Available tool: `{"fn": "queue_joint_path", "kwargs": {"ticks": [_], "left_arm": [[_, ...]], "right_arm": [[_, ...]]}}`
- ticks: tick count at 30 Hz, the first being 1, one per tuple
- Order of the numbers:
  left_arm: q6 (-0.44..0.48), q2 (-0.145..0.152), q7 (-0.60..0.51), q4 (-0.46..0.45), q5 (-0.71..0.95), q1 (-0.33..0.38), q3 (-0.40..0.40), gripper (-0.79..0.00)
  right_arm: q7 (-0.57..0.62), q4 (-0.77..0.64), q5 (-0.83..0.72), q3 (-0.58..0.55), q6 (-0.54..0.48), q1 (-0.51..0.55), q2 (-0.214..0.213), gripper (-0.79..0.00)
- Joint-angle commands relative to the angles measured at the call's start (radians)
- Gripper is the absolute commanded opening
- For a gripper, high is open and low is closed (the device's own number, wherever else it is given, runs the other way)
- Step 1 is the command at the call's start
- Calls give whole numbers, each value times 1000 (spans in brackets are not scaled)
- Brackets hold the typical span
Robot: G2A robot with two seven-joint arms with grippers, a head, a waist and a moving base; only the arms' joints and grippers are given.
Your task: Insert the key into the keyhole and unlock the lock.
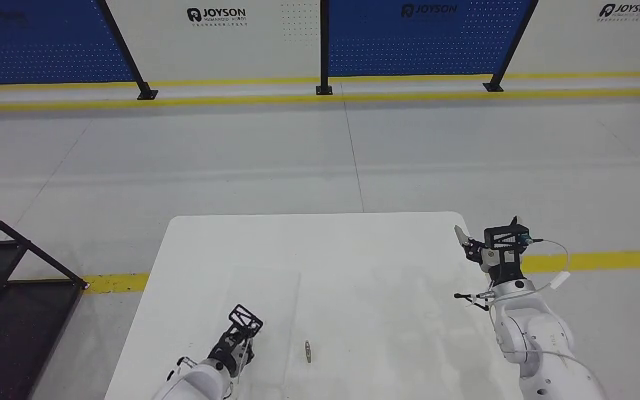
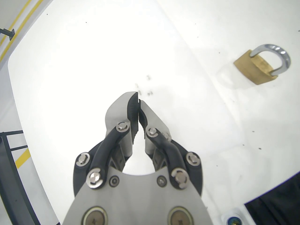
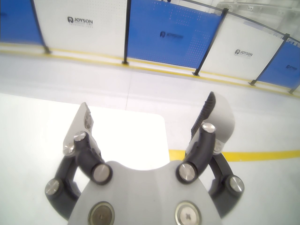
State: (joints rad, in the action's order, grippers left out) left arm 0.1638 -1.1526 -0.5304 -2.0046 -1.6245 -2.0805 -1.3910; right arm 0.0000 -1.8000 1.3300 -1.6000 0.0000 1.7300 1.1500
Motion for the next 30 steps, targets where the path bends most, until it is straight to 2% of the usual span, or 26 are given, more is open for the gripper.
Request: {"fn": "queue_joint_path", "kwargs": {"ticks": [1,12,16,19,22,26,30], "left_arm": [[13,1,-3,-3,24,-1,-11,-785],[166,14,-37,-43,202,-13,-108,-785],[179,18,-12,-78,219,-32,-141,-785],[180,20,73,-105,232,-63,-168,-785],[219,22,211,-112,268,-103,-193,-785],[336,28,456,-107,308,-168,-240,-785],[459,33,652,-80,378,-219,-292,-785]], "right_arm": [[0,0,0,0,0,0,0,0],[0,0,0,0,0,0,0,0],[0,0,0,0,0,0,0,0],[0,0,0,0,0,0,0,0],[0,0,0,0,0,0,0,0],[0,0,0,0,0,0,0,0],[0,0,0,0,0,0,0,0]]}}
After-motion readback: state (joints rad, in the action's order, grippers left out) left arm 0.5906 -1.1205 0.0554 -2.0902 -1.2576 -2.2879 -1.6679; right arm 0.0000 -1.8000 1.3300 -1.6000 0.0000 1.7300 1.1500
